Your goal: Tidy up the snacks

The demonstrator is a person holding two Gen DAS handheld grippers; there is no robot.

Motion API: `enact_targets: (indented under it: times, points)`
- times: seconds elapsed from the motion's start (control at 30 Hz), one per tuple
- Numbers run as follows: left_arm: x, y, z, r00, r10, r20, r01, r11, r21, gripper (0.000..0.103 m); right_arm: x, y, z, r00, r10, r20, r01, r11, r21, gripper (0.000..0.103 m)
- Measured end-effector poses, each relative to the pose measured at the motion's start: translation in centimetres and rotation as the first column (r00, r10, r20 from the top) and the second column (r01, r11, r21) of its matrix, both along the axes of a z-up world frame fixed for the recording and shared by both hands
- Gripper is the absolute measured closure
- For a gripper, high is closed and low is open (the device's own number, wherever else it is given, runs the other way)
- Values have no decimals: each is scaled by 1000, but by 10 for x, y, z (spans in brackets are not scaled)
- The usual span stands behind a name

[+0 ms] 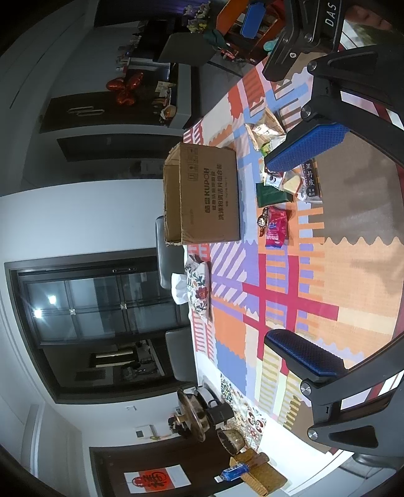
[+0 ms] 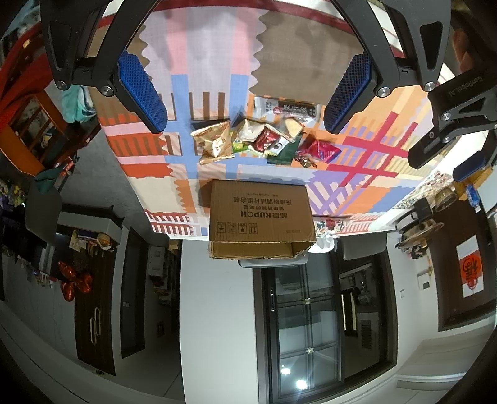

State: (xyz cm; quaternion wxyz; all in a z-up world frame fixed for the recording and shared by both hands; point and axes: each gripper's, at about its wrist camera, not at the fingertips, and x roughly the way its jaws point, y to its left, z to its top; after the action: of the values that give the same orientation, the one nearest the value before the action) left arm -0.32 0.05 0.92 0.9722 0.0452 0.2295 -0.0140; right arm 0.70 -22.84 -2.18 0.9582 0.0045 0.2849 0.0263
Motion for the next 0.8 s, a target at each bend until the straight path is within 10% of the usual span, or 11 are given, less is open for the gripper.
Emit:
enact_targets:
  times: [0.8]
  points:
    - [-3, 0, -1, 1000, -7, 21, 7, 1000, 1, 0, 0, 1, 1, 1000, 0, 3, 0, 1000, 2, 1]
